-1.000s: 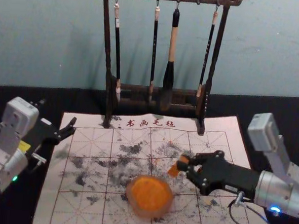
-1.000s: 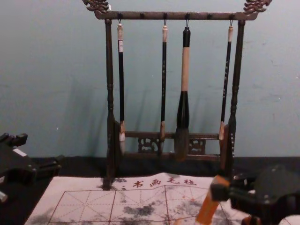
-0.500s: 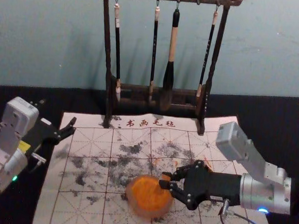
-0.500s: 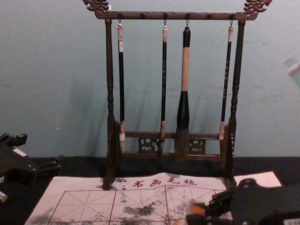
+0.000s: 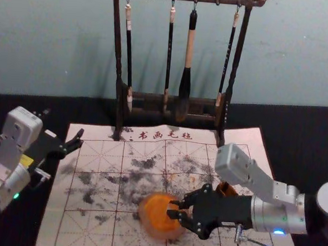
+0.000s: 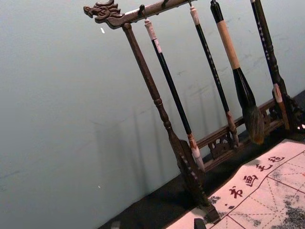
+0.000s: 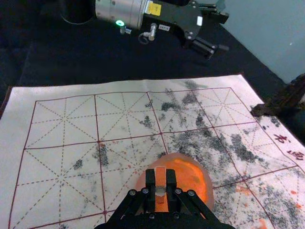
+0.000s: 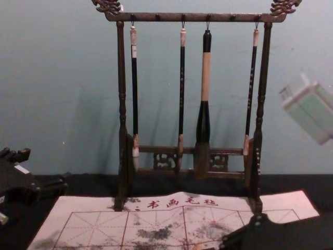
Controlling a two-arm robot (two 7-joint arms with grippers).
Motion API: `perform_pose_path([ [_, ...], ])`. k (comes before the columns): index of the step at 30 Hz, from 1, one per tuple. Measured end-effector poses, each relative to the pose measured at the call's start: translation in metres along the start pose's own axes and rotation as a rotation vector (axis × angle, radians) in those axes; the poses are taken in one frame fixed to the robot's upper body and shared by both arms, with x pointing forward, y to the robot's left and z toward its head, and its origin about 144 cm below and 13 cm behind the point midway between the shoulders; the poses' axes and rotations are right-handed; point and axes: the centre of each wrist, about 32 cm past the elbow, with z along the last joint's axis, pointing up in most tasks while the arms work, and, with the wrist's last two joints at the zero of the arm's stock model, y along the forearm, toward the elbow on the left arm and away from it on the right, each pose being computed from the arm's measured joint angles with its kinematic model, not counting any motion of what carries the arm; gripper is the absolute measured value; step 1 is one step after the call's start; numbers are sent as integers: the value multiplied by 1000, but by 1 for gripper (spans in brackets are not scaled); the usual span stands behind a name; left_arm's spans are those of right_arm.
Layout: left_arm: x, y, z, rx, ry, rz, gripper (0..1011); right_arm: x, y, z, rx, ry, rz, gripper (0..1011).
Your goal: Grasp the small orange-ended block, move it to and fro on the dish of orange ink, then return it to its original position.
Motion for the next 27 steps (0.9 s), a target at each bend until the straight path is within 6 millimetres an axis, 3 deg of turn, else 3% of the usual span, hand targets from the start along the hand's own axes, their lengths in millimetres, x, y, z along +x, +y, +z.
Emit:
perform_pose_path([
  [27, 0, 0, 0, 0, 0, 0, 1001, 9, 24, 1, -37, -16, -14, 91],
])
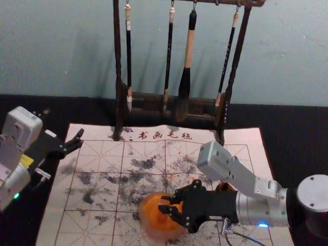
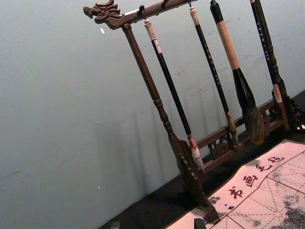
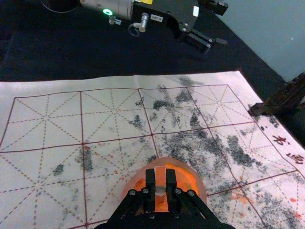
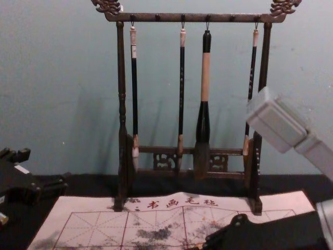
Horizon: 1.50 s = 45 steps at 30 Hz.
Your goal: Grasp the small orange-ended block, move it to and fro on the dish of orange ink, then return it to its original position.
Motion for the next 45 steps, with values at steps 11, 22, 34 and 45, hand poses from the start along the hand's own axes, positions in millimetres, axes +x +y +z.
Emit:
perform_pose_path([
  [11, 0, 0, 0, 0, 0, 0, 1001, 9, 3, 2, -16, 14, -29, 91],
  [22, 0, 0, 0, 0, 0, 0, 1001, 11, -8, -3, -24, 55, -57, 91],
  [34, 0, 0, 0, 0, 0, 0, 1001, -2, -22, -4, -19, 68, -39, 90],
  [45, 0, 0, 0, 0, 0, 0, 1001, -7, -18, 0, -13, 55, -1, 91],
])
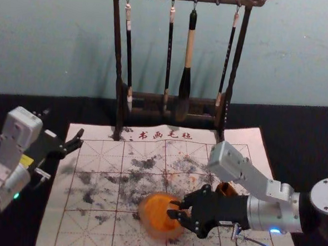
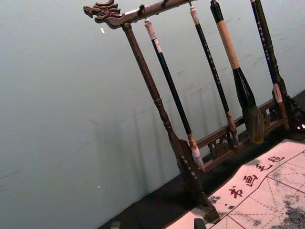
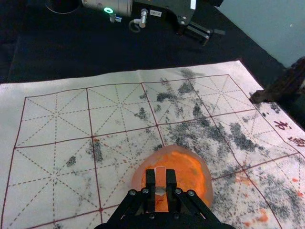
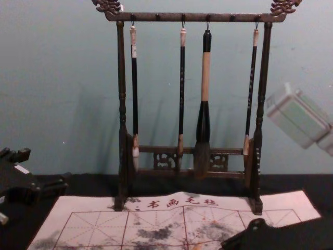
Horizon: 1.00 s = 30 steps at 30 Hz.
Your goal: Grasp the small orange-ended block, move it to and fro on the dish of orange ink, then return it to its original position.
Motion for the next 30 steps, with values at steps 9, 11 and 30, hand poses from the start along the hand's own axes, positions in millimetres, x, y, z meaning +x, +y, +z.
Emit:
perform_pose_path([
  [9, 0, 0, 0, 0, 0, 0, 1001, 4, 8, 3, 6, -6, 4, 90],
  [11, 0, 0, 0, 0, 0, 0, 1002, 5, 9, 3, 6, -7, 4, 90],
  [30, 0, 0, 0, 0, 0, 0, 1001, 20, 11, 2, -12, 14, -50, 90],
])
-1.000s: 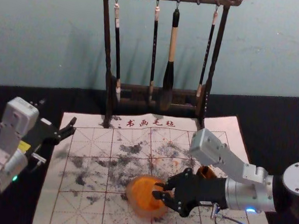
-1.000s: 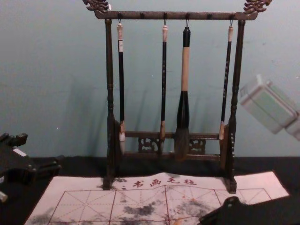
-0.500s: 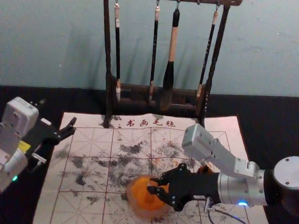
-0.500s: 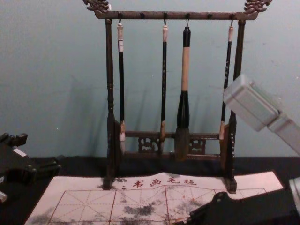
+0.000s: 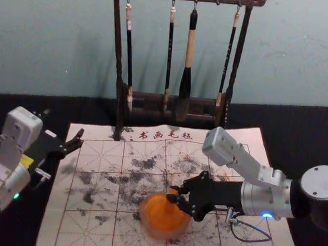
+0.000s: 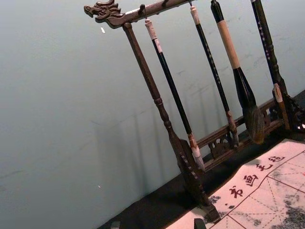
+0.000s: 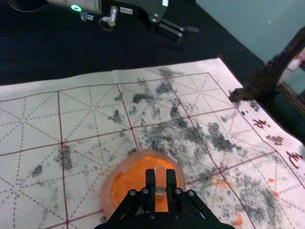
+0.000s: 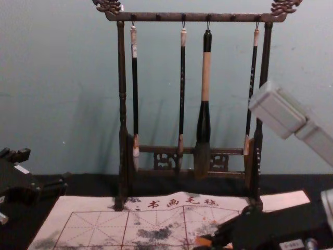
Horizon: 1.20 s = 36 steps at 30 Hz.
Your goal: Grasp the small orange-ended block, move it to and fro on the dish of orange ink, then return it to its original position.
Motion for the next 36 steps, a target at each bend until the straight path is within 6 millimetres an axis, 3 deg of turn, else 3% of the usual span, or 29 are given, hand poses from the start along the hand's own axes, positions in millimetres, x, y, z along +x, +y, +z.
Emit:
perform_pose_path([
  [17, 0, 0, 0, 0, 0, 0, 1001, -11, -16, -1, -11, 1, 36, 90],
  [36, 0, 0, 0, 0, 0, 0, 1001, -14, -2, 4, -4, -15, 75, 90],
])
